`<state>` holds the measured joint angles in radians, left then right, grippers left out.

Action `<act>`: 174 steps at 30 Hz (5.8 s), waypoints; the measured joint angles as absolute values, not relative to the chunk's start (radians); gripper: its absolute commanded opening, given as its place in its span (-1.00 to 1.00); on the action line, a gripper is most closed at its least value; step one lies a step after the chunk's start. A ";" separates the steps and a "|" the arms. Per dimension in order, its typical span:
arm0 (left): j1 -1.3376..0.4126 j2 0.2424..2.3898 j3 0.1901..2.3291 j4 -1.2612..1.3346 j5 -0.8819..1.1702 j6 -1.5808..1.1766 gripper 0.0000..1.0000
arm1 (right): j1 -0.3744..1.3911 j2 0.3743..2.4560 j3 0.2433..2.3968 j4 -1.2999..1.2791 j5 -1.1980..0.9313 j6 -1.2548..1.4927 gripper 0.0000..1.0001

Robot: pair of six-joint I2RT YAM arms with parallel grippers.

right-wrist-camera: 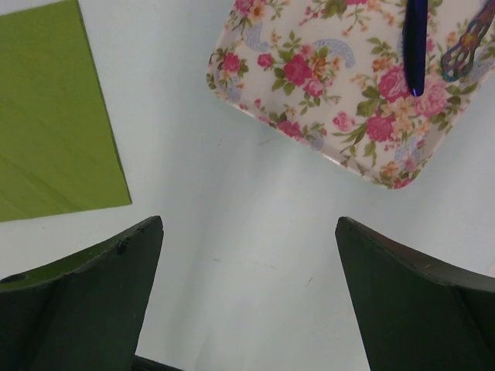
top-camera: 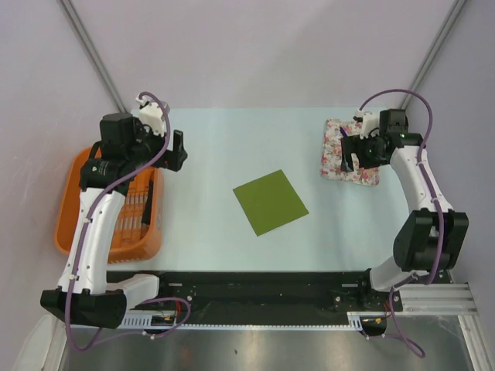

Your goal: Place the utensils on the paper napkin and roll it up

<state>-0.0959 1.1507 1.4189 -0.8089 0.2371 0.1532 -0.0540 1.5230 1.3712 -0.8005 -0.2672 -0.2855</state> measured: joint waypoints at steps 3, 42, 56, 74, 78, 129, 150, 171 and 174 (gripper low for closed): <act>-0.104 1.151 1.419 -0.794 0.231 0.160 0.99 | -0.067 1.618 1.454 -0.807 -0.266 -0.294 1.00; -0.207 1.159 1.176 -0.717 0.362 0.219 0.99 | -0.115 2.447 2.143 -0.746 -0.214 -0.401 0.51; -0.211 1.158 1.164 -0.712 0.348 0.224 0.99 | -0.128 2.437 2.114 -0.733 -0.227 -0.447 -0.25; -0.400 1.318 1.152 -0.584 0.182 0.243 0.88 | -0.128 2.375 2.028 -0.769 -0.235 -0.405 -1.00; -0.424 1.467 1.198 -0.552 0.154 0.216 0.86 | -0.128 2.351 1.994 -0.773 -0.238 -0.337 -1.00; -0.549 1.868 1.175 -0.330 -0.168 0.181 0.44 | -0.036 1.939 1.636 -0.732 -0.269 -0.058 -1.00; -0.614 1.774 1.068 -0.370 -0.045 0.147 0.49 | 0.081 1.893 1.553 -0.723 -0.289 -0.019 -1.00; -0.391 1.424 1.010 -0.417 0.091 0.072 0.99 | 0.528 1.839 1.431 -0.635 -0.198 0.150 -1.00; -0.375 1.392 1.010 -0.427 0.095 0.060 0.99 | 0.564 1.842 1.431 -0.608 -0.168 0.185 -1.00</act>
<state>-0.3748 1.3922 1.0096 -0.4267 0.0948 0.0601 0.5636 1.8423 1.4307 -0.6079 -0.1684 0.1852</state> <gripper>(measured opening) 0.996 0.042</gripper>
